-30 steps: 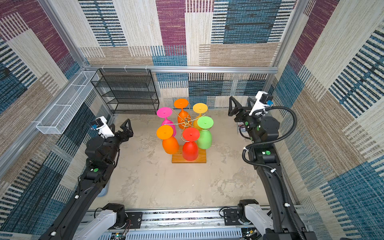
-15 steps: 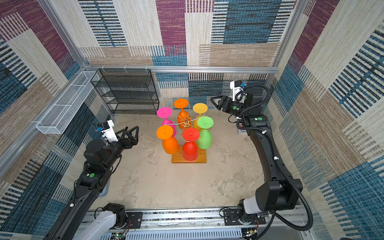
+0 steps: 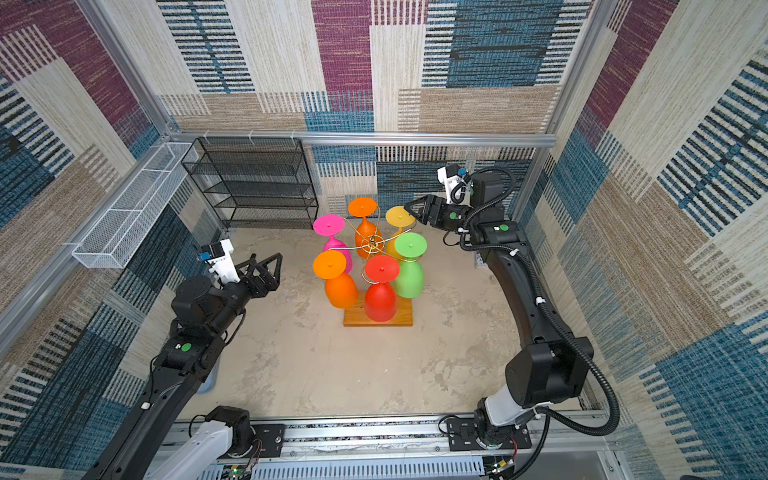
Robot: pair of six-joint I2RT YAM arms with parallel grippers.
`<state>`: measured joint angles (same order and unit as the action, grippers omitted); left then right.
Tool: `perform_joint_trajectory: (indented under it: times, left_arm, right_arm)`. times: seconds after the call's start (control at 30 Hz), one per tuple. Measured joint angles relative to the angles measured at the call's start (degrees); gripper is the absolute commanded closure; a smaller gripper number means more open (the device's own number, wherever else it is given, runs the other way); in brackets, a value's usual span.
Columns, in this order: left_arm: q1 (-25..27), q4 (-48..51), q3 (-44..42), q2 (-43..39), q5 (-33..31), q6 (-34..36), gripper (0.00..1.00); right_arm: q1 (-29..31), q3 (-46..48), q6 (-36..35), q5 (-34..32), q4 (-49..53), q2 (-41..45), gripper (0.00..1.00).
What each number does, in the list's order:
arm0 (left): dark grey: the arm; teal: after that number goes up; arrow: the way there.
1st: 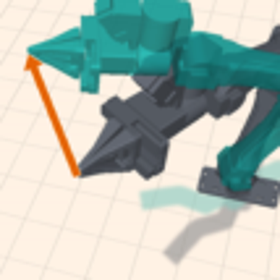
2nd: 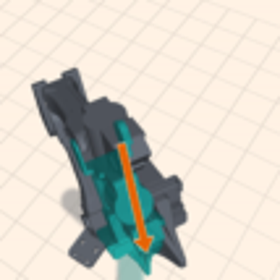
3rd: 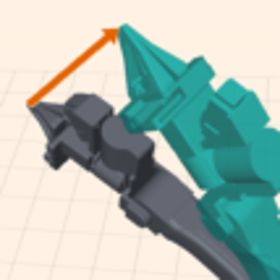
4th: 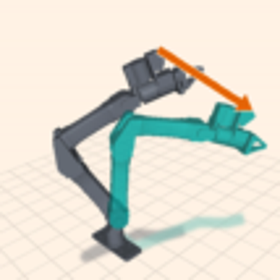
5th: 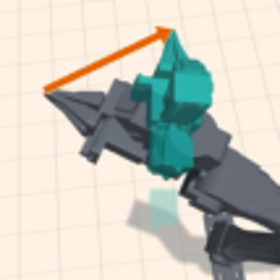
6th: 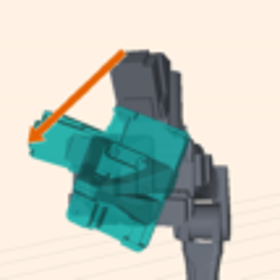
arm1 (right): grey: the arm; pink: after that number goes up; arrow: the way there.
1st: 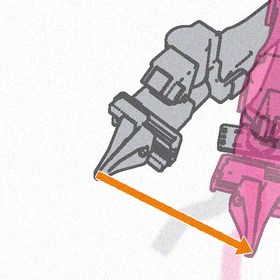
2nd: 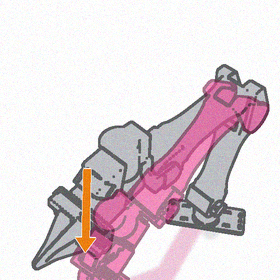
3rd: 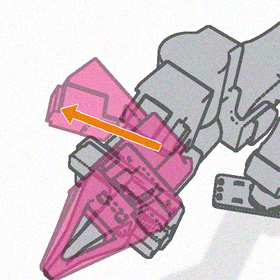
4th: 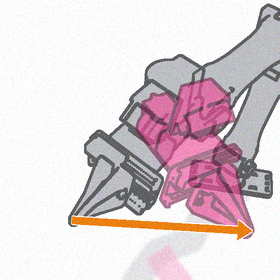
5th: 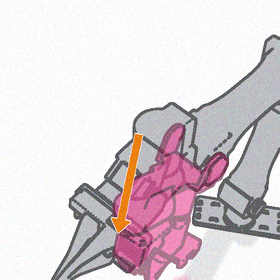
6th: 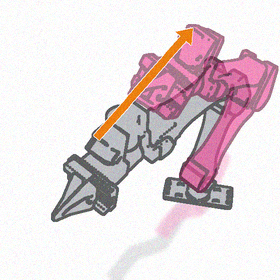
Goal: Take the wine glass off the wine glass rack
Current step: 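Raise both arms and reach the right gripper toward the yellow glass on the rack, then close the right gripper on the yellow glass's foot at the rack top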
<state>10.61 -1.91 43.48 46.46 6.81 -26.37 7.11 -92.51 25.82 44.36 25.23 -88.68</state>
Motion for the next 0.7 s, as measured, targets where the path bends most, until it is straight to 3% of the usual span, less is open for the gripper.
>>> perform_joint_trajectory:
  times: [0.7]
  left_arm:
    - [0.1,0.0,-0.3,0.8,0.8,-0.4,0.06]
  right_arm:
    - [1.4,2.2,0.3,0.0,-1.4,1.3,0.56]
